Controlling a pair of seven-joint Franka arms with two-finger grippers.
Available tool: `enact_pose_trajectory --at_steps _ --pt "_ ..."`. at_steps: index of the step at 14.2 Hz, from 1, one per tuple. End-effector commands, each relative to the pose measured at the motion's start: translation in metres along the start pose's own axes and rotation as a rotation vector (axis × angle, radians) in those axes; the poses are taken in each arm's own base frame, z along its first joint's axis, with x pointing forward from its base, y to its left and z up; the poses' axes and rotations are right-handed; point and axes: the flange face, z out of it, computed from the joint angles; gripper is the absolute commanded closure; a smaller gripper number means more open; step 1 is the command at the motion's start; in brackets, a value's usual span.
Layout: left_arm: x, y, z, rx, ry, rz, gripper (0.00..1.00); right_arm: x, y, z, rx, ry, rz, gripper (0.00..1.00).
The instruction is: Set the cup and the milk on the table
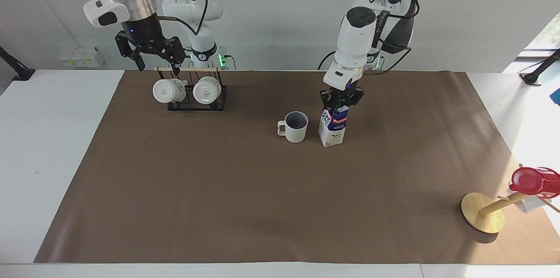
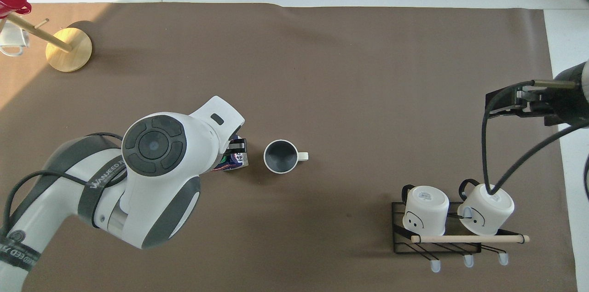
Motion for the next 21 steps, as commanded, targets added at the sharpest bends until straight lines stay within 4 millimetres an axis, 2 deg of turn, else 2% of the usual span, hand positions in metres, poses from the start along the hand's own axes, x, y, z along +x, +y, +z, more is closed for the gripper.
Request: enact_pose_trajectory --at_steps 1,3,5,8,12,15,17,19,21 --pt "0.003 -0.003 0.0 0.022 0.006 0.023 0.0 -0.003 0.006 -0.002 0.027 -0.007 -0.009 0.0" --pt "0.004 -0.009 -0.02 0.037 -0.006 0.011 0.0 -0.003 0.007 -0.002 0.027 -0.008 -0.007 0.0" --pt "0.015 -0.019 -0.066 0.058 -0.028 0.02 0.0 -0.002 0.012 -0.001 0.027 -0.009 0.002 0.0" --pt "0.041 -0.073 -0.116 0.073 -0.065 0.104 0.0 0.0 0.018 -0.001 0.027 -0.009 0.013 0.0" --pt "0.065 -0.153 -0.161 0.069 -0.08 0.139 0.0 0.0 0.018 -0.001 0.028 -0.009 0.013 0.0" --pt "0.068 -0.197 -0.179 0.068 -0.107 0.137 0.0 0.0 0.018 0.0 0.027 -0.01 0.014 0.0" --pt "0.064 -0.206 -0.184 0.074 -0.121 0.18 0.0 0.0 0.018 -0.001 0.028 -0.009 0.014 0.0" --pt "0.064 -0.222 -0.184 0.073 -0.128 0.152 0.0 0.0 0.018 -0.001 0.027 -0.009 0.014 0.0" --pt "0.064 -0.224 -0.184 0.07 -0.133 0.148 0.0 0.0 0.018 0.0 0.028 -0.011 0.014 0.0"
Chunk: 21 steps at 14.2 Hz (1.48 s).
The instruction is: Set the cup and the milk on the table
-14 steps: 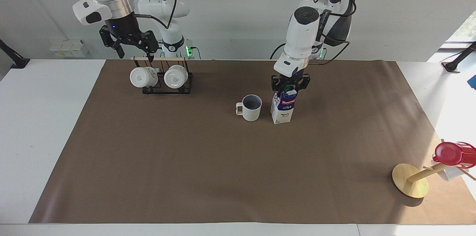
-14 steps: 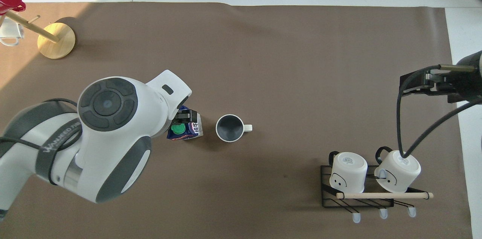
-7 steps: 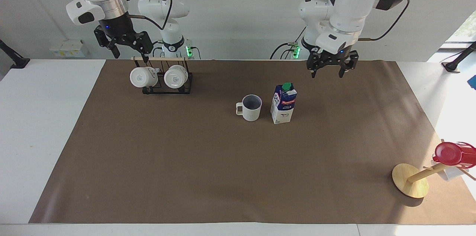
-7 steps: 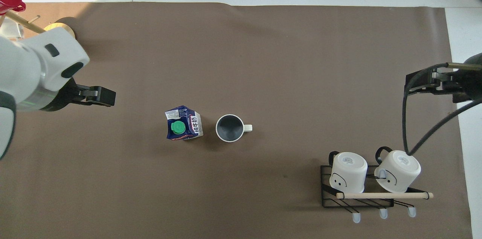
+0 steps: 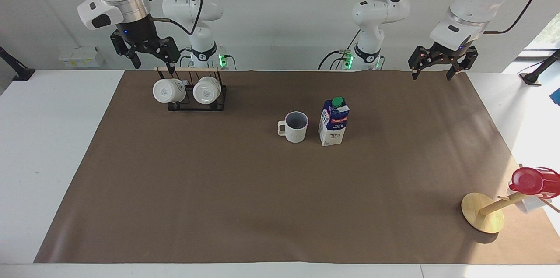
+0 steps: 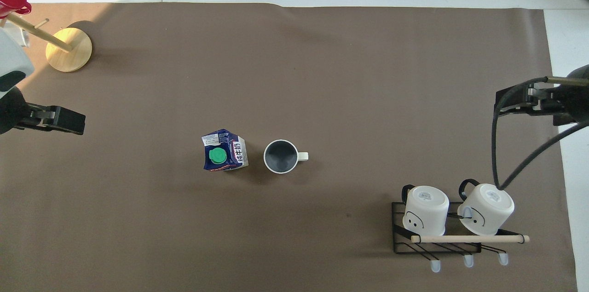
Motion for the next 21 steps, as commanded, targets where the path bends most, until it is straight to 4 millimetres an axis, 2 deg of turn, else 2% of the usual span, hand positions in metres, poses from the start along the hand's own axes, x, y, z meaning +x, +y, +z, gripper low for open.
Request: enact_pose_trajectory --at_steps 1,7,10,21 --pt "-0.004 -0.008 -0.005 0.003 -0.016 0.002 0.0 -0.003 0.004 -0.002 0.024 -0.007 -0.013 0.0" --pt "-0.005 -0.011 -0.003 -0.048 -0.03 -0.021 0.0 -0.003 0.004 -0.002 0.024 -0.007 -0.013 0.0" --pt "-0.007 -0.027 -0.002 -0.127 -0.028 -0.063 0.0 -0.003 0.004 -0.002 0.024 -0.007 -0.013 0.0" --pt "-0.019 -0.018 -0.021 -0.112 0.007 -0.047 0.0 -0.003 0.004 -0.001 0.024 -0.009 -0.013 0.0"
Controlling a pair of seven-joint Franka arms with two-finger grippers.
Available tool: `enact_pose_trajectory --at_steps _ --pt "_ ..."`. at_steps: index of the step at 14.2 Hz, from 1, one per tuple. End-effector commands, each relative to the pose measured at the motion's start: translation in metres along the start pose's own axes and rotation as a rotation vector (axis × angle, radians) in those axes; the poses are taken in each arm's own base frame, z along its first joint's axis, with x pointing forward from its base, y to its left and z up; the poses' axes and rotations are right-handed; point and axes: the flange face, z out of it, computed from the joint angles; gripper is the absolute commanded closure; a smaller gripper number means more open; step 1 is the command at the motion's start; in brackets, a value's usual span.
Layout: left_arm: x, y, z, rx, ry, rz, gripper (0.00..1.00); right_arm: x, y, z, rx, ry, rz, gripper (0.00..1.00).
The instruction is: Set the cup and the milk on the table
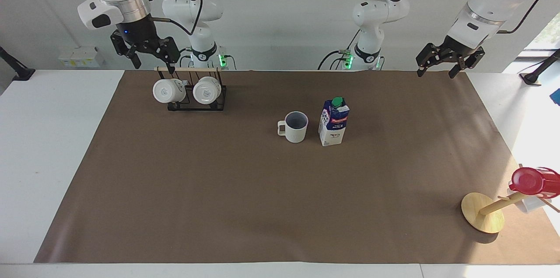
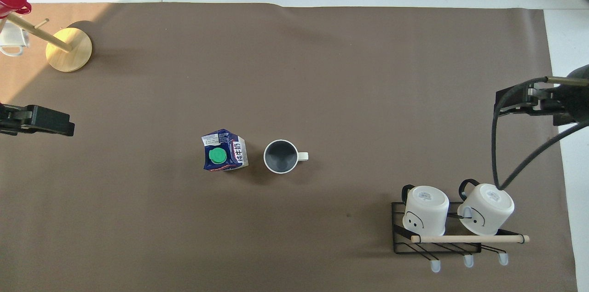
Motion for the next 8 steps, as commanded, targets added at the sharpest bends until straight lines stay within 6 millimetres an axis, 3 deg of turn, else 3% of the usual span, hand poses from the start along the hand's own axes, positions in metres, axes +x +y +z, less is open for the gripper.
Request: enact_pose_trajectory --at_steps 1,8 --pt "-0.0087 0.0033 -0.008 -0.008 -0.005 0.012 0.0 -0.003 0.0039 -0.001 0.024 -0.009 -0.015 0.0" --pt "-0.01 0.0061 -0.0088 -0.006 -0.002 0.018 0.0 -0.0027 0.0036 -0.002 0.027 -0.005 -0.023 0.0"
